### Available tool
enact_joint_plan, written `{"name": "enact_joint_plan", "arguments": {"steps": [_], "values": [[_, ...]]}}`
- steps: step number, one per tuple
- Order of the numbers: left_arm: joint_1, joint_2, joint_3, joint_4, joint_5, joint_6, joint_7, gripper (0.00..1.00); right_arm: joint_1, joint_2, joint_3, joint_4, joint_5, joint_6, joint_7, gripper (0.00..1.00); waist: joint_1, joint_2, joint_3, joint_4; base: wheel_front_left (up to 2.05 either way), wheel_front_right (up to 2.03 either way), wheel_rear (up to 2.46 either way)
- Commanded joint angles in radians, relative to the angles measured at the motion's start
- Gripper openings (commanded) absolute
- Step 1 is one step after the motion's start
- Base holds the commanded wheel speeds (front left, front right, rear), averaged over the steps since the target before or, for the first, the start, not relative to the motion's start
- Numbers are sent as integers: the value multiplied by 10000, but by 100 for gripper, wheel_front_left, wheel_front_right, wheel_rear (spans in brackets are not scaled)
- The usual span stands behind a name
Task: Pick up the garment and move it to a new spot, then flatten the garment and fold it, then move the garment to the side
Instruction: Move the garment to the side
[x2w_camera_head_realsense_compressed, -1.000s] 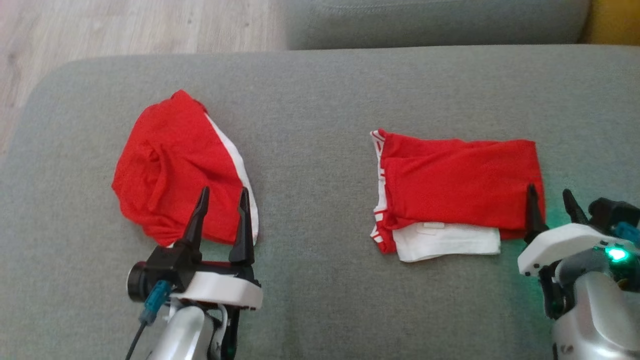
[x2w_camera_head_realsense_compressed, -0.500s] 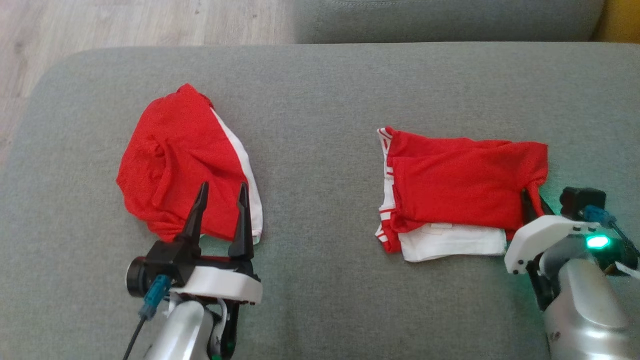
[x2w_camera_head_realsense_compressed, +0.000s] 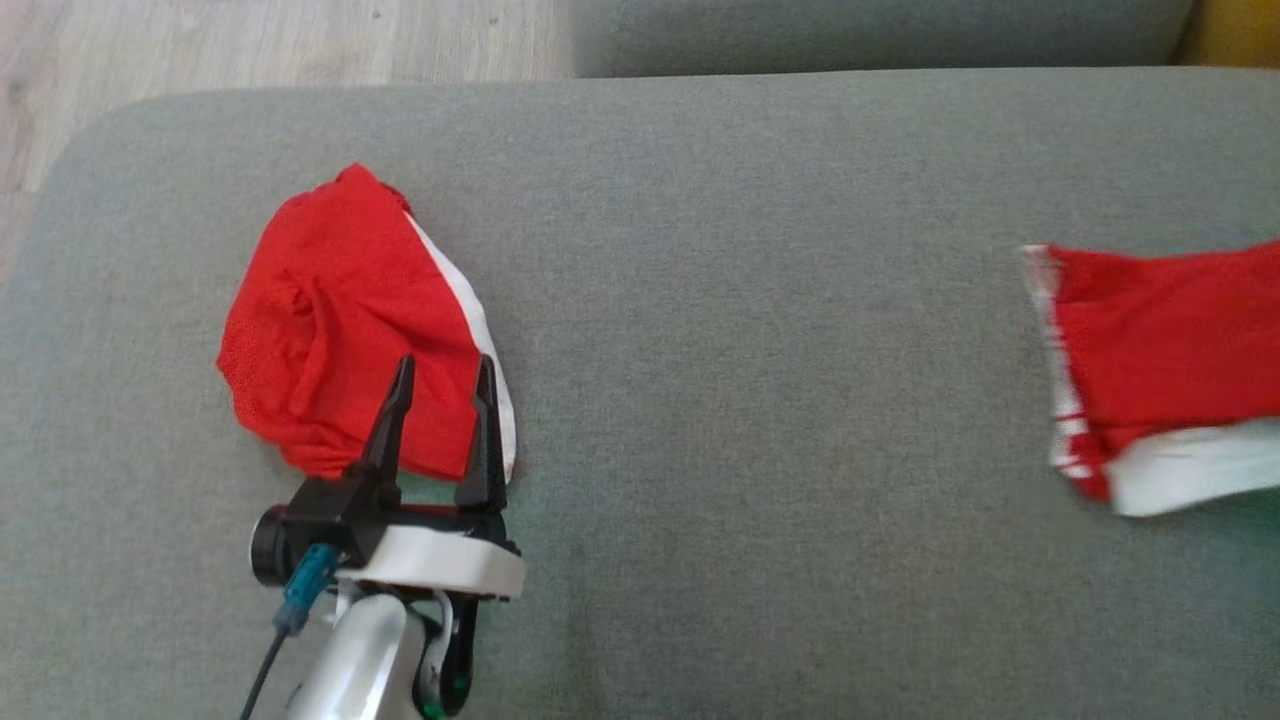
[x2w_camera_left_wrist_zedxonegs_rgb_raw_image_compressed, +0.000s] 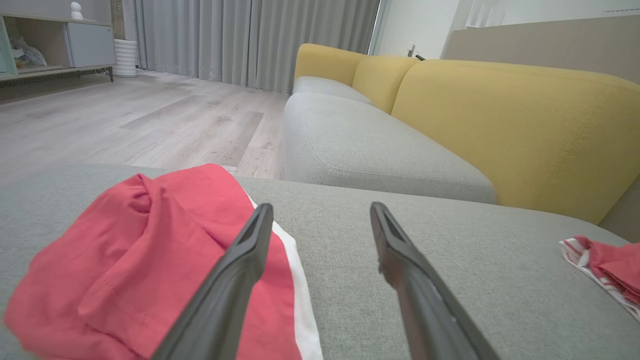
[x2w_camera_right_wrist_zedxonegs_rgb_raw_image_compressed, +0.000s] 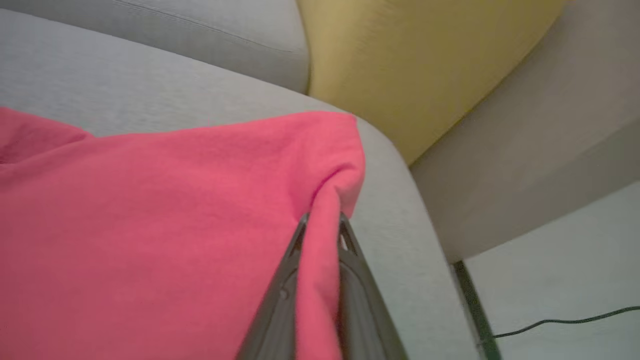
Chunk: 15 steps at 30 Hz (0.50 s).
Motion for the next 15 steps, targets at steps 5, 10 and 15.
{"name": "enact_joint_plan", "arguments": {"steps": [5,10,15], "values": [[-575,14,359,-393,-22,14,-93,100,-442,-922,-360,-170,-415,-7,-118,0,-1,0,224,151,0,0,0],[-607,14,374,-385,-15,-6,-93,100,-562,-990,-638,-97,-614,-7,-202,0,-1,0,298,209,0,0,0],[-629,14,380,-373,-4,4,-93,100,-615,-975,-784,38,-751,-7,-283,0,-1,0,313,221,0,0,0]]}}
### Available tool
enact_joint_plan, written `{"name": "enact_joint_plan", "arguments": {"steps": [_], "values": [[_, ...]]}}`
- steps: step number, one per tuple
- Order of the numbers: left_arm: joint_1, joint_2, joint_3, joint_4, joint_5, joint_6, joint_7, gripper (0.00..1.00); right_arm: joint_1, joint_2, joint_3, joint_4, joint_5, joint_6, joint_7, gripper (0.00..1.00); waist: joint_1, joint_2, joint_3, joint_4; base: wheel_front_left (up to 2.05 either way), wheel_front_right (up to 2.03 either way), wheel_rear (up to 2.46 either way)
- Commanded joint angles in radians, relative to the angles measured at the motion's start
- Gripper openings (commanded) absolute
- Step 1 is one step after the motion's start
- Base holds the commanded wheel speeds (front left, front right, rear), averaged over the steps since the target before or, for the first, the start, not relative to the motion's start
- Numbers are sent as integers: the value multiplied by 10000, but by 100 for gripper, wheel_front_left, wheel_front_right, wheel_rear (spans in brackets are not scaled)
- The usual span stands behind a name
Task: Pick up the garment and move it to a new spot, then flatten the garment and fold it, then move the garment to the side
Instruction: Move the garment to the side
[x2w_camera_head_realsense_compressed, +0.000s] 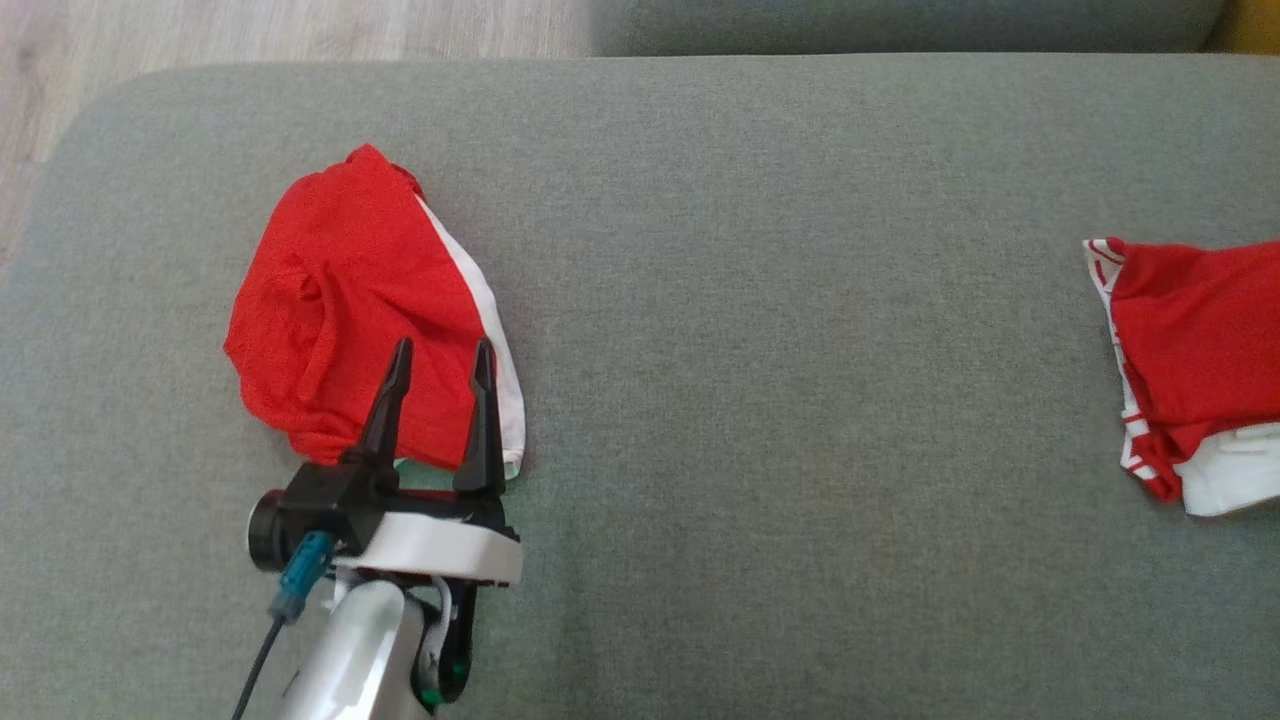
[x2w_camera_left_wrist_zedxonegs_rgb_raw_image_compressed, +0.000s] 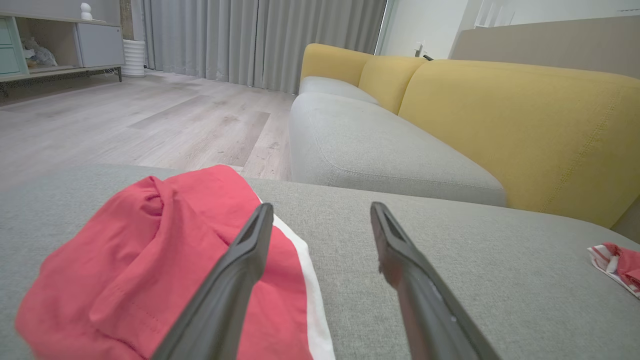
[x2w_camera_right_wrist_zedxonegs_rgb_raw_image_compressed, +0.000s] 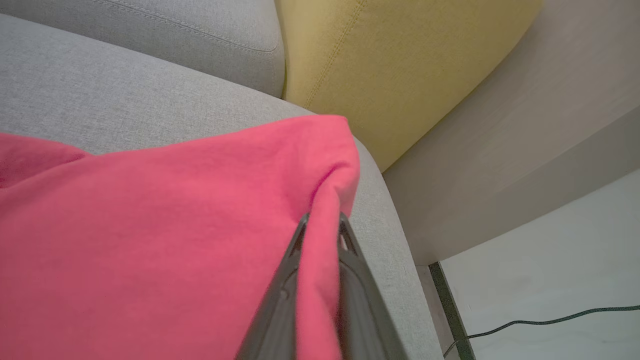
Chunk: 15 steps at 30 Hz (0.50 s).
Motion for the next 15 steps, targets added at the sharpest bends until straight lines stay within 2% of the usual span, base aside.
{"name": "enact_joint_plan", "arguments": {"steps": [1,2,3,8,15], "values": [[-411,16,361,-305,-1,18,-93,100,-238,-376,-25,-280,-72,-7,-174,0,0,0,-13,-5,0,0,0],[-412,16,366,-300,-1,18,-93,100,-260,-330,-83,-295,-86,-7,-208,8,0,0,-24,-10,0,0,0],[-408,16,370,-293,0,17,-93,100,-278,-283,-124,-324,-114,-7,-245,100,0,0,-44,-15,0,0,0],[-339,16,395,-237,-13,16,-93,100,-397,122,-110,-729,-214,-7,-491,100,0,0,-257,-67,0,0,0],[-148,16,468,-233,-47,49,-93,100,-314,1314,527,-1993,350,-7,-985,100,0,0,-932,-117,0,0,0]]}}
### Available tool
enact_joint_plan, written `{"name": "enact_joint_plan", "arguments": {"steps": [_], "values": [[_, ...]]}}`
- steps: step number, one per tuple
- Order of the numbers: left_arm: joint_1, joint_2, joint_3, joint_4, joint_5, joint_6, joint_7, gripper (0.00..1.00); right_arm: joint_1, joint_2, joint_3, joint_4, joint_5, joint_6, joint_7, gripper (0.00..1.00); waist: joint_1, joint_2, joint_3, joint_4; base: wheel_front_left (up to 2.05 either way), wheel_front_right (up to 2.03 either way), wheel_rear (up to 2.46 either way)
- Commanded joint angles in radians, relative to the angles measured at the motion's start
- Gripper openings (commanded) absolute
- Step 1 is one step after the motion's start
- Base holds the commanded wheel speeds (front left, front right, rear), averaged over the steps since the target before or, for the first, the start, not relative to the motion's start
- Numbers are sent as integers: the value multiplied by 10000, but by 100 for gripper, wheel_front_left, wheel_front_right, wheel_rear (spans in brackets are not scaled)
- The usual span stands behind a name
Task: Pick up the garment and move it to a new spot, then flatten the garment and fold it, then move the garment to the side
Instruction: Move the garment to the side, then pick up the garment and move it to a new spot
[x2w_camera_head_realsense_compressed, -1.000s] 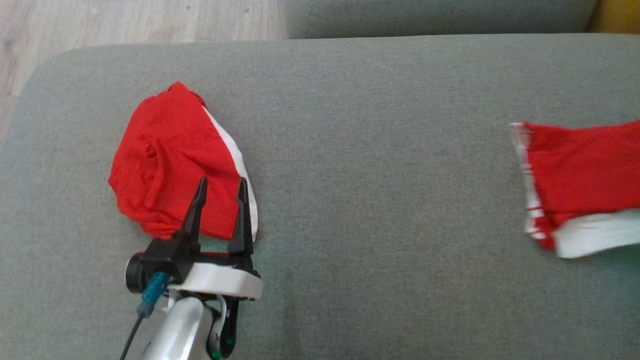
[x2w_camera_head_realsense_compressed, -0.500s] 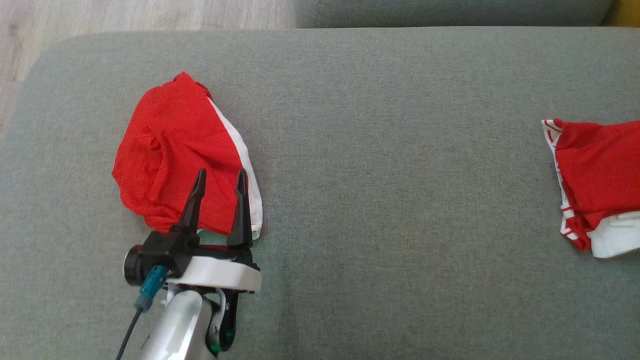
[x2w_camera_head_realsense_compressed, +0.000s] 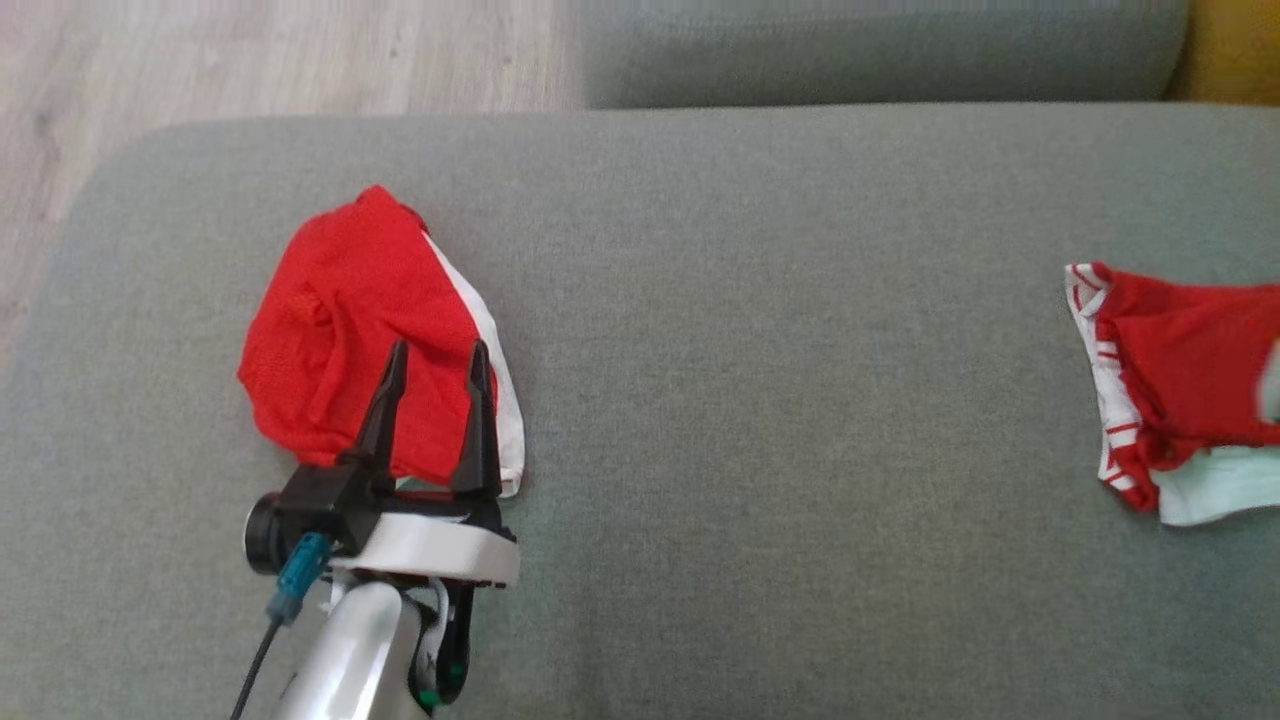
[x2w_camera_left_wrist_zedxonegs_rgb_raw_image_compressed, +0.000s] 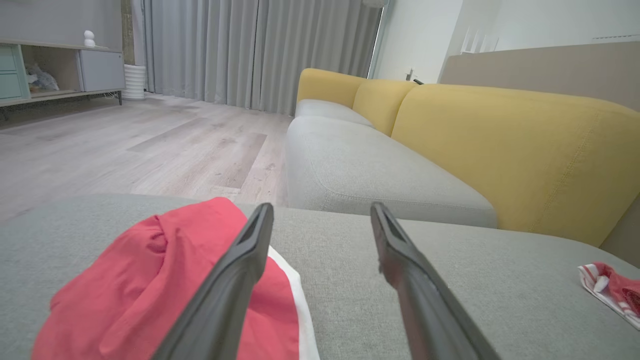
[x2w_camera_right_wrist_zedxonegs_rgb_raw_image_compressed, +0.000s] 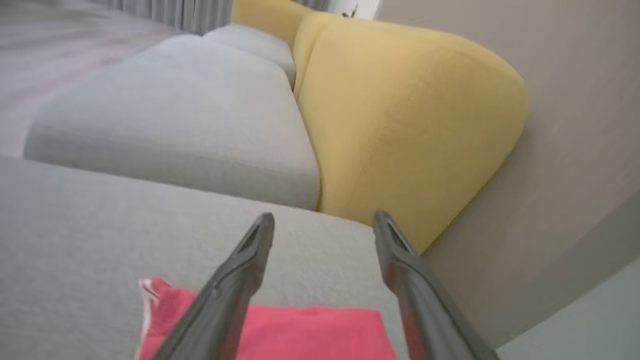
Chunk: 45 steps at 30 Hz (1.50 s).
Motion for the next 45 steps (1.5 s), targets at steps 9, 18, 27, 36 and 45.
{"name": "enact_joint_plan", "arguments": {"steps": [9,18,27,36,45], "values": [[376,18,675,-459,89,27,-93,100,929,2175,1632,-3350,1926,-7,-366,100,1,0,-1050,-58,0,0,0],[859,18,757,-421,188,-85,-93,100,2960,2955,2499,-4584,3226,-7,-1333,100,1,0,-1344,-37,0,0,0],[1338,18,863,-477,144,-78,-93,100,4804,3001,3246,-4073,4164,-7,-2066,100,1,0,-1449,-63,0,0,0],[1625,18,1005,-806,103,-20,-93,100,5073,3003,3412,-4627,4378,-7,-2110,100,1,0,-1446,-245,0,0,0],[1538,18,944,-792,89,-37,-93,100,5072,3003,3416,-4745,4488,-7,-2111,100,1,0,-1461,-182,0,0,0]]}}
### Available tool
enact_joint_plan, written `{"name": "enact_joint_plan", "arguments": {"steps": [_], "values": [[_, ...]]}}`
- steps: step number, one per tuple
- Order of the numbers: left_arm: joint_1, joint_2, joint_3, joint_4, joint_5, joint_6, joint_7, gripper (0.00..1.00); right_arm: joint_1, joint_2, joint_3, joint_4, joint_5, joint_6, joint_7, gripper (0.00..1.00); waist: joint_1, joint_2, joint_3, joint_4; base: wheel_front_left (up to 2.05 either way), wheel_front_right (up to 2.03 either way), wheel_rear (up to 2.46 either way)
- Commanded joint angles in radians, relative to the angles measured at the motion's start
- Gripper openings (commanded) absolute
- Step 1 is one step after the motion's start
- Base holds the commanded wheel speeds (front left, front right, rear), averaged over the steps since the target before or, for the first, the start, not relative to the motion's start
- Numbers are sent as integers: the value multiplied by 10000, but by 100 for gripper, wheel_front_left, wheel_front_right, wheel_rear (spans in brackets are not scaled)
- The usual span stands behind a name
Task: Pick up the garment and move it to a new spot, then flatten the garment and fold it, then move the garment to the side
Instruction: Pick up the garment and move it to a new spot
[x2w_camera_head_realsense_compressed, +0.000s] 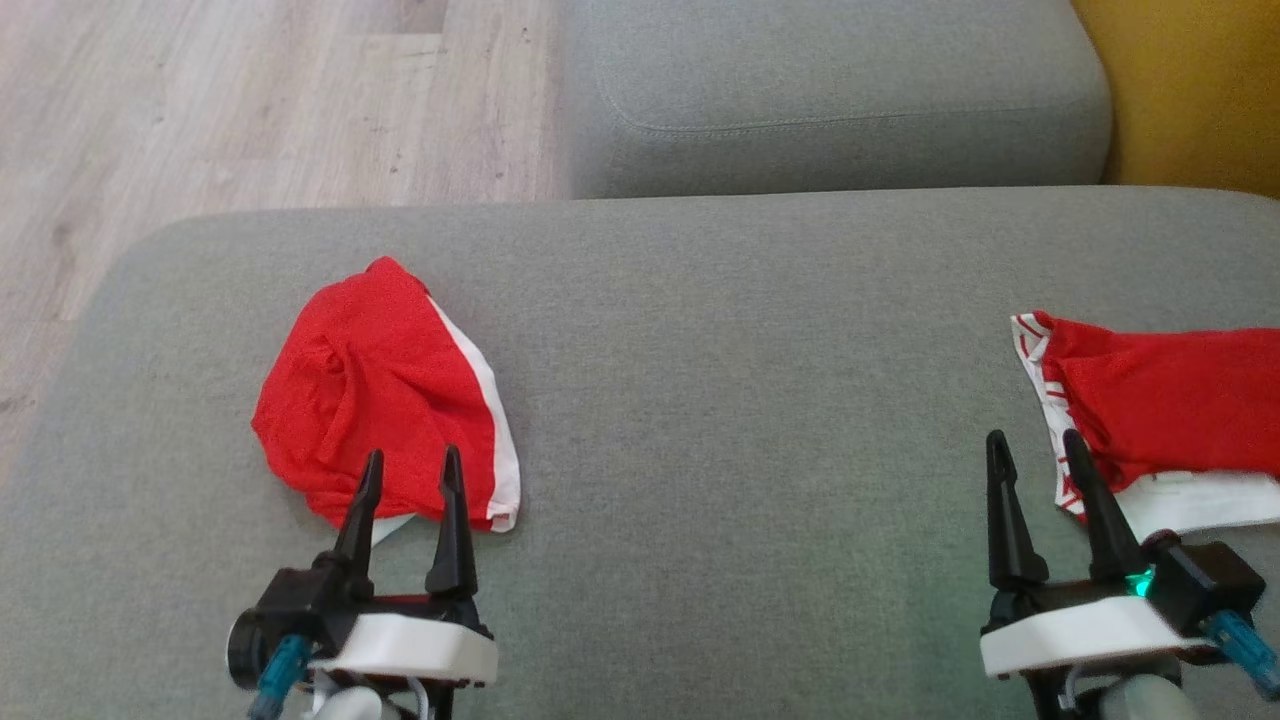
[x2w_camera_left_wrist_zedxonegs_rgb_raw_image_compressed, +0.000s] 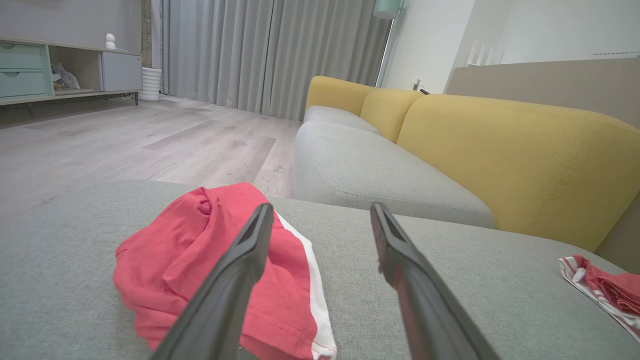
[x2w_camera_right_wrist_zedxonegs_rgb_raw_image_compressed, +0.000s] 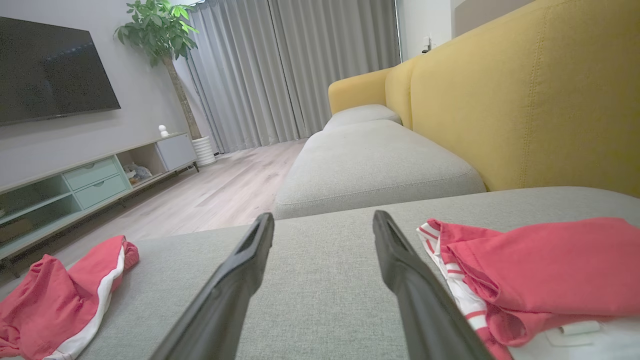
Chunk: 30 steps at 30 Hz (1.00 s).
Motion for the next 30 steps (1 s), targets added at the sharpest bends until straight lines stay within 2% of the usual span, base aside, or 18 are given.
{"name": "enact_joint_plan", "arguments": {"steps": [1,10,22,30], "values": [[-326,10,337,-302,6,12,-93,100,-308,-55,305,-344,97,-7,-136,100,0,0,-8,74,0,0,0],[-383,10,387,-234,143,21,-93,100,-216,-55,778,-358,253,-7,-137,100,0,0,-54,739,0,0,0],[-259,10,714,-139,381,-66,-93,100,-162,-55,1646,-402,539,-7,-137,100,0,0,-171,2055,0,0,0],[-201,10,788,-135,457,-123,-93,100,-126,-55,1841,-387,649,-7,-137,100,0,0,-221,2589,0,0,0]]}}
